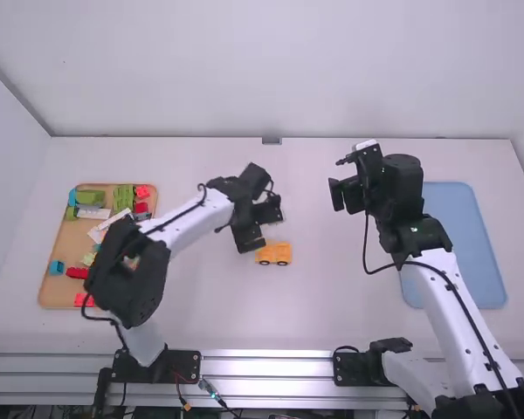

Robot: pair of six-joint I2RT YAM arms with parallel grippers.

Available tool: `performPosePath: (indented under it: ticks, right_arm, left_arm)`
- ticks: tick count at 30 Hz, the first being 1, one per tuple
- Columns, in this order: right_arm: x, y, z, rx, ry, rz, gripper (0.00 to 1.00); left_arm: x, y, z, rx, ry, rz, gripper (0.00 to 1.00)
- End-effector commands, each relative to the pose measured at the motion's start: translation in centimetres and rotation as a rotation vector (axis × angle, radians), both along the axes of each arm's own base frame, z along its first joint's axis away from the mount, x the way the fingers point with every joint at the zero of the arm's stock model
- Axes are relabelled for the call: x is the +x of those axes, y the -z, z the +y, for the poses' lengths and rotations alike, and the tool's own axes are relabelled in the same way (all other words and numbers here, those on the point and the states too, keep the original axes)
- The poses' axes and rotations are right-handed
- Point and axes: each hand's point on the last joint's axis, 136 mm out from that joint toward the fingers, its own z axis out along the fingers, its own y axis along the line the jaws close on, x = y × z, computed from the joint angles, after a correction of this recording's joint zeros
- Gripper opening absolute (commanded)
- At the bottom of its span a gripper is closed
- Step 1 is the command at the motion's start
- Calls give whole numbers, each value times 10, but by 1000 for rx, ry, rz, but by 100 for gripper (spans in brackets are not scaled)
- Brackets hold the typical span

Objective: Assemble lego blocks to make yellow taxi

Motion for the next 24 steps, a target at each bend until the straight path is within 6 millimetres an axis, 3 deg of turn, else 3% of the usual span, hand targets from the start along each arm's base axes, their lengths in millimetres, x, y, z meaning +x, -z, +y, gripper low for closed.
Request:
performPosePath:
  ticks: [1,5,7,9,12,13,16,17,19,24]
  right_arm:
    - [4,-16,2,6,0,-35,99]
    - [6,-19,2,13,3,-49,99]
    - [7,-20,3,13,-1,-55,99]
    - [7,-22,6,15,-8,-63,99]
    - [8,-24,9,18,-15,-75,99]
    - [7,-24,11,17,-22,-76,99]
    - [7,-24,13,15,-28,-79,99]
    - [7,-25,14,19,-29,-80,99]
    - [7,-25,16,19,-33,-82,100]
    - [8,-28,16,23,-31,-95,99]
  left_arm:
    - [18,-38,28,-78,-196,-68,99]
    - [39,-63,100,-172,-609,-100,99]
    - [45,-64,128,-194,-755,-101,99]
    - [50,-63,176,-216,-958,-106,99]
    - [49,-58,226,-243,-1176,-102,99]
    - [44,-53,256,-255,-1313,-94,99]
    - [35,-46,285,-254,-1430,-77,99]
    - [25,-41,304,-251,-1511,-58,99]
    - [13,-35,323,-249,-1601,-37,99]
    - [-27,-13,357,-234,-1839,25,99]
